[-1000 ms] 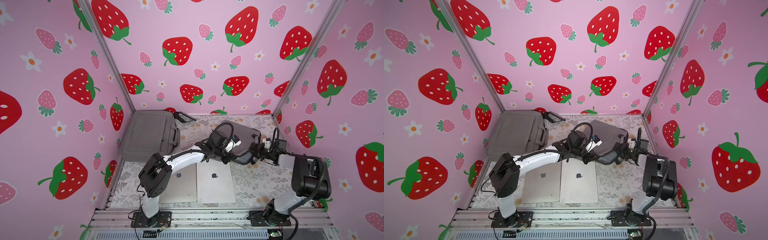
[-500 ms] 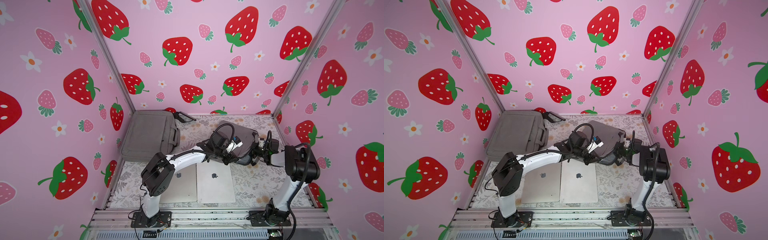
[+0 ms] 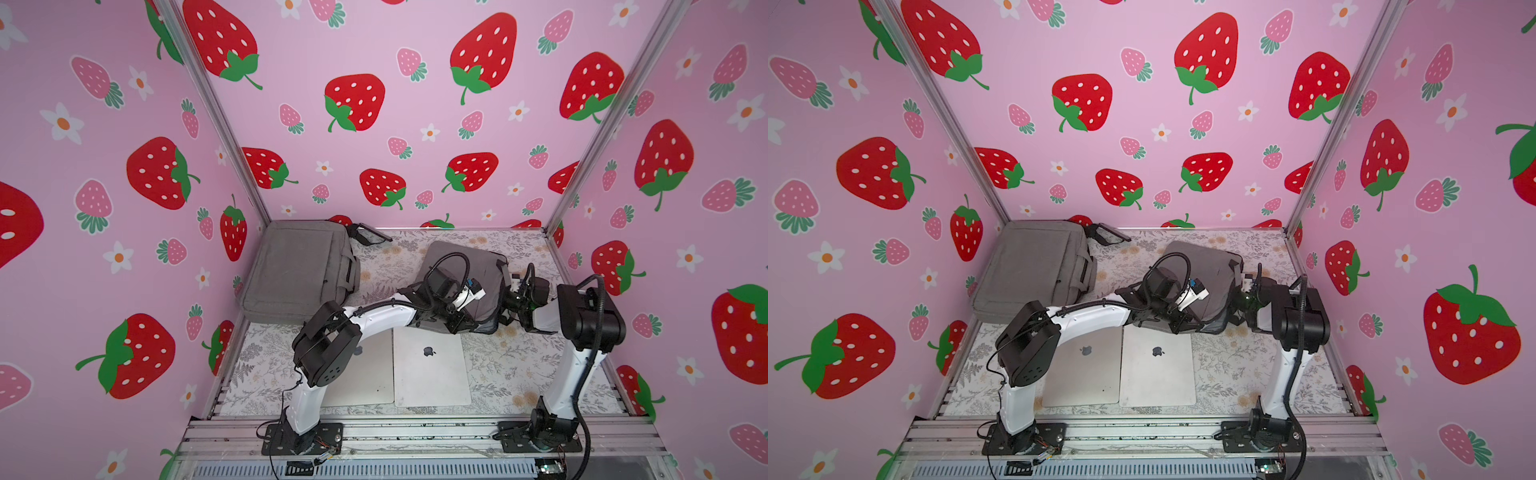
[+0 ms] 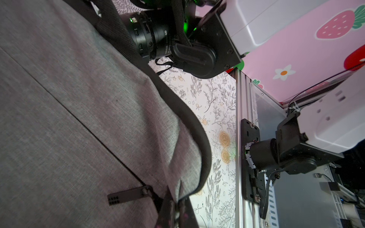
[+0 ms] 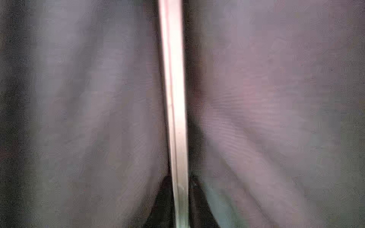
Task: Open the zippered laptop bag and take out the laptop
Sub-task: Take out the laptop from the zippered laptop bag.
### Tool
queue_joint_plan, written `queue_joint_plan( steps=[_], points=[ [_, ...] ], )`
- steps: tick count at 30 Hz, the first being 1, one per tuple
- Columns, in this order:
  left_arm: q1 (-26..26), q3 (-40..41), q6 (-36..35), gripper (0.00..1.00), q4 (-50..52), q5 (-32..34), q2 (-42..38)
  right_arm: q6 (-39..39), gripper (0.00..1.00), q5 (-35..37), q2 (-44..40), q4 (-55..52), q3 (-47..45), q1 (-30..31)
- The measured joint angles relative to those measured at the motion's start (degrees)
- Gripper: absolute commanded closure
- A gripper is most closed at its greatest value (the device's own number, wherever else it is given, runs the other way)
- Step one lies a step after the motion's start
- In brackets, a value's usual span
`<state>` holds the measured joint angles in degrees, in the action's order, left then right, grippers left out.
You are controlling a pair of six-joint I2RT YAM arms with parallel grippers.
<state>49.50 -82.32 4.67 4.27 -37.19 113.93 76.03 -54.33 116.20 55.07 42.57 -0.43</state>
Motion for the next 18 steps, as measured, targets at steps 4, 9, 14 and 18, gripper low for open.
queue_joint_plan(
  steps=[4,9,14,18],
  points=[
    [-0.02,0.0,0.74,0.62,0.26,-0.72,-0.22,-1.16,0.97,0.0,0.0,-0.17,0.35,0.44],
    [-1.44,-0.02,2.08,0.49,1.16,-0.09,-2.89,-2.86,1.0,-0.02,-0.04,-1.73,0.46,0.57],
    [-5.66,-2.38,3.61,0.44,5.42,4.57,-6.45,-3.89,1.0,-0.07,-0.35,-2.45,0.48,0.57],
    [-11.72,-4.17,5.33,0.42,9.4,10.12,-6.47,-4.24,1.0,-0.13,-0.96,-2.97,0.48,0.59]
  ],
)
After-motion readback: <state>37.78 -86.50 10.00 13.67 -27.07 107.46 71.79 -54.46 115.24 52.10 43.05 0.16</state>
